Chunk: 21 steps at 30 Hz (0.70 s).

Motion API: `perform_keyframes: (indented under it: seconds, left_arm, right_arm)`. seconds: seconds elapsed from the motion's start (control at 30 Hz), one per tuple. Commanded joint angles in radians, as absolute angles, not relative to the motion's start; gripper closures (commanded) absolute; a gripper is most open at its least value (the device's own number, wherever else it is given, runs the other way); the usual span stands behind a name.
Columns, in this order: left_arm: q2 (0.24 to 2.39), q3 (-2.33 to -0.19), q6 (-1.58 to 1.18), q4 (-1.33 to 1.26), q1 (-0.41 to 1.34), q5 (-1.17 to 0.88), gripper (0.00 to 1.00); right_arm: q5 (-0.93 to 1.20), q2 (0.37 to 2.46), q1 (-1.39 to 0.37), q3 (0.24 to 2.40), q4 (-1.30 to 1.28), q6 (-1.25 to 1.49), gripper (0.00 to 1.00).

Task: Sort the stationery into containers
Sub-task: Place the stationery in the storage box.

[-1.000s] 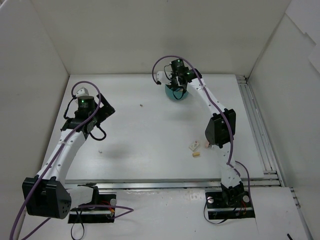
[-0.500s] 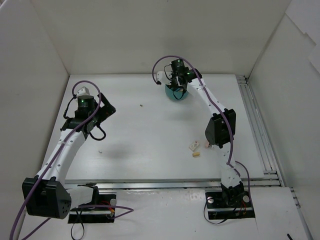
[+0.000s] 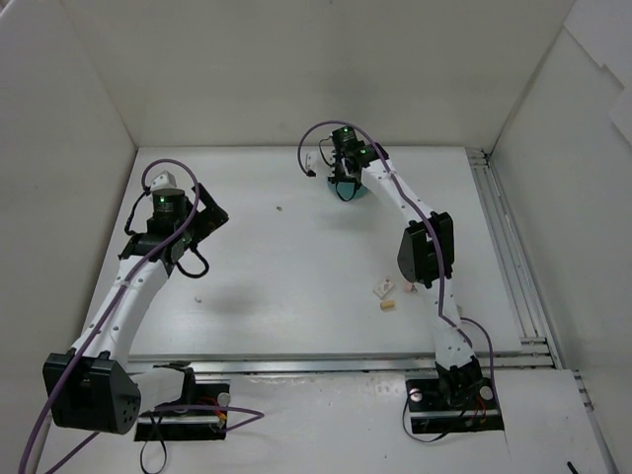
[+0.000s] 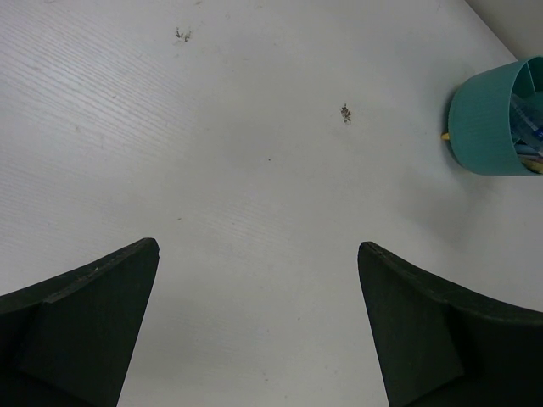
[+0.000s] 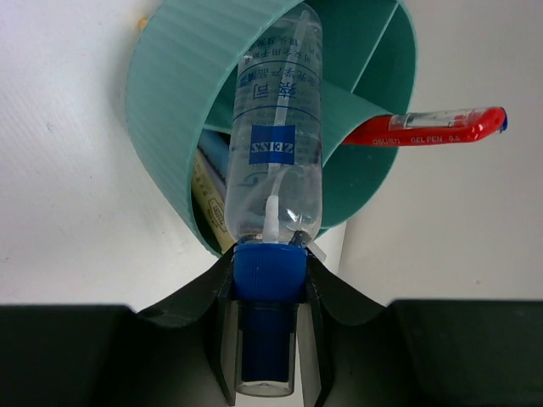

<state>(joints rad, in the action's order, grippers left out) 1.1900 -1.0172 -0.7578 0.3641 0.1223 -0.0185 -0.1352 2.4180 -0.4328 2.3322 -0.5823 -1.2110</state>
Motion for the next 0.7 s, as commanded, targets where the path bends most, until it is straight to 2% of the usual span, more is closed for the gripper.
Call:
perform_keyframes:
  seconds: [0.0, 0.03, 0.1, 0.13, 0.23, 0.53, 0.6, 0.63, 0.67]
  left_arm:
    - [1.166, -1.06, -0.732, 0.342, 0.115, -0.005, 0.0]
    - [1.169, -1.06, -0.733, 0.339, 0.115, -0.005, 0.0]
    - [1.173, -1.06, -0.732, 0.339, 0.115, -0.005, 0.0]
    - [1.175, -1.061, -0.732, 0.339, 0.115, -0.005, 0.0]
    - [1.177, -1.057, -0.733, 0.336, 0.115, -0.005, 0.0]
    - [1.177, -1.054, -0.735, 0.328, 0.115, -0.021, 0.0]
    - [1.17, -1.054, -0.735, 0.327, 0.115, -0.025, 0.0]
    - [1.169, -1.052, -0.735, 0.327, 0.115, -0.026, 0.0]
    - [1.164, -1.052, -0.736, 0.325, 0.115, -0.029, 0.0]
  right_arm:
    - [-0.183, 2.391, -0.437, 2.372, -0.545, -1.23, 1.0]
    - [-0.186, 2.391, -0.436, 2.37, -0.54, -1.227, 1.0]
    - [-0.196, 2.39, -0.437, 2.368, -0.514, -1.218, 0.83]
    - [-0.205, 2.39, -0.442, 2.365, -0.5, -1.215, 0.7]
    - [-0.213, 2.388, -0.446, 2.365, -0.451, -1.203, 0.52]
    - [-0.232, 2.333, -0.463, 2.365, -0.319, -1.147, 0.36]
    - [-0.232, 2.312, -0.468, 2.347, -0.281, -1.118, 0.28]
    - [-0.229, 2.283, -0.472, 2.338, -0.264, -1.085, 0.16]
    - [-0.226, 2.266, -0.471, 2.307, -0.217, -1.065, 0.1]
